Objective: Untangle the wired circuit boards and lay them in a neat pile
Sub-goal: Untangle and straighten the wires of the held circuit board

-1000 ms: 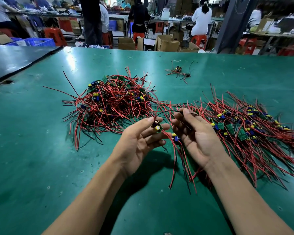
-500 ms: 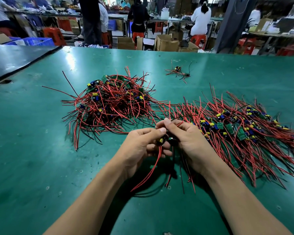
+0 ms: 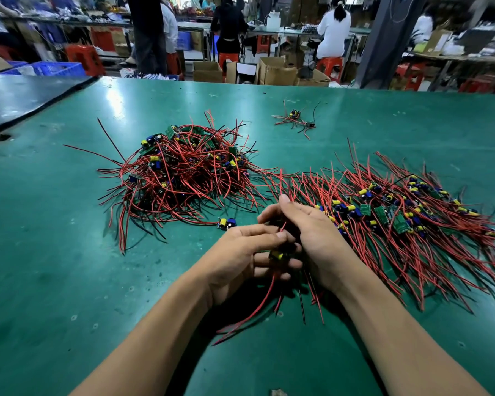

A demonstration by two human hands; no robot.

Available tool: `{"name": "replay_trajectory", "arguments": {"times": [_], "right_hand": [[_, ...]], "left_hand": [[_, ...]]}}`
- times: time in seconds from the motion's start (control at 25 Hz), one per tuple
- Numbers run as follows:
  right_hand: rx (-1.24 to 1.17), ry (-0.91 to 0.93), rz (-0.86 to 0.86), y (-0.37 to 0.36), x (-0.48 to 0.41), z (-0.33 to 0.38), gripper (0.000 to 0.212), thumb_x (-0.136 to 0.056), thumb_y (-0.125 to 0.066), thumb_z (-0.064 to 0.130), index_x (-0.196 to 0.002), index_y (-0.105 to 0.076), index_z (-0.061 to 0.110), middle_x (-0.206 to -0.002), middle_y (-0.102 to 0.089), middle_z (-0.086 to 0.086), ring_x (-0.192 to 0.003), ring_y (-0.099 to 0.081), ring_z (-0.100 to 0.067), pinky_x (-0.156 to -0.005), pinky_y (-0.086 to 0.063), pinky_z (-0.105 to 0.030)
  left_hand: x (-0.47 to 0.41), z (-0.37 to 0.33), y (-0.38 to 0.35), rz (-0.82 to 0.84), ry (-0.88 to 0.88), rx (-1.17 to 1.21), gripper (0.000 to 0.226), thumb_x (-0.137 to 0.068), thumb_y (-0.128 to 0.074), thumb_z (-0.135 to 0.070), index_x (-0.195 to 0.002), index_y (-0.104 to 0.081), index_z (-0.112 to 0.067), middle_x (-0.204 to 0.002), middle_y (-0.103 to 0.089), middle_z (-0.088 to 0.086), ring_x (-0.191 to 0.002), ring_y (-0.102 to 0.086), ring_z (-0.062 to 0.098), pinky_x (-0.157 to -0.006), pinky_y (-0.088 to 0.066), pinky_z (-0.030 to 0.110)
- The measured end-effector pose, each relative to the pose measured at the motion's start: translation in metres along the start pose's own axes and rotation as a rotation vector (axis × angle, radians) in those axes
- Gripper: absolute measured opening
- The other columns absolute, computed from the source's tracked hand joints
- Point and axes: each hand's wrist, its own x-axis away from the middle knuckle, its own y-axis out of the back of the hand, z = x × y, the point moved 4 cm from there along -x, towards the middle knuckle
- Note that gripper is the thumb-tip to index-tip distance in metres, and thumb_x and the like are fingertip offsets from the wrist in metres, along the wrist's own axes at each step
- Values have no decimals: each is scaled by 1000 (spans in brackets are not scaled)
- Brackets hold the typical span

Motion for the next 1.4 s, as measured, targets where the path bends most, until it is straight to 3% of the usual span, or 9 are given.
{"name": "replay_trajectory", "arguments": {"times": [0.2,0.36,0.52,0.68,0.84,1.04,1.2,1.4], "right_hand": [[-89,-55,25,0,-3,-2,40,-100,-52,44,-82,-75,15,-71,-60,-9,-44,-43,-14,-36,-35,-19],[44,-22,84,-3,1,-4,29,-86,-69,38,-93,-76,11,-80,-68,-14,-56,-61,-18,-45,-50,-22],[29,19,3,4,-1,-4,20,-92,-67,28,-87,-77,12,-65,-63,-10,-43,-49,-15,-40,-44,-19],[-39,15,-15,5,-3,-3,22,-81,-74,34,-81,-75,12,-57,-52,-7,-37,-41,-12,-36,-40,-19],[-109,5,4,3,-3,-3,24,-81,-74,35,-80,-74,12,-59,-56,-6,-38,-47,-13,-37,-44,-21],[-28,-17,35,4,-1,-1,26,-83,-69,40,-80,-76,15,-65,-65,-2,-47,-60,-11,-40,-49,-22],[0,-11,51,1,-3,-4,30,-83,-69,45,-89,-78,17,-72,-67,-1,-54,-62,-12,-45,-52,-23],[-48,-12,97,3,-2,-3,21,-80,-73,33,-92,-79,17,-75,-69,-4,-54,-61,-12,-46,-52,-23]], "left_hand": [[-2,-2,3,-58,-31,82,15,-78,-67,-16,-84,-77,-7,-88,-73,20,-64,-71,24,-60,-60,31],[-5,-3,10,-156,-88,139,15,-75,-71,-13,-86,-75,-4,-82,-71,19,-62,-71,24,-63,-62,33],[-6,-4,7,-122,-75,169,15,-94,-56,-7,-96,-70,-2,-88,-72,19,-70,-73,27,-70,-62,35],[-4,-4,6,-76,-41,171,13,-92,-58,-10,-100,-61,0,-97,-71,24,-81,-74,31,-77,-61,39],[-2,-7,8,-69,-33,167,9,-86,-63,-12,-89,-66,-5,-96,-73,24,-77,-74,30,-68,-62,36],[-2,-5,9,-80,-6,114,14,-79,-67,-16,-83,-80,-14,-89,-75,15,-73,-74,23,-67,-61,31],[-3,-4,12,-145,-23,119,14,-73,-69,-16,-80,-79,-9,-86,-74,16,-72,-73,23,-61,-60,30],[-3,-5,14,-166,-50,145,22,-90,-59,-7,-76,-77,-9,-87,-74,17,-69,-73,24,-58,-59,29]]}}
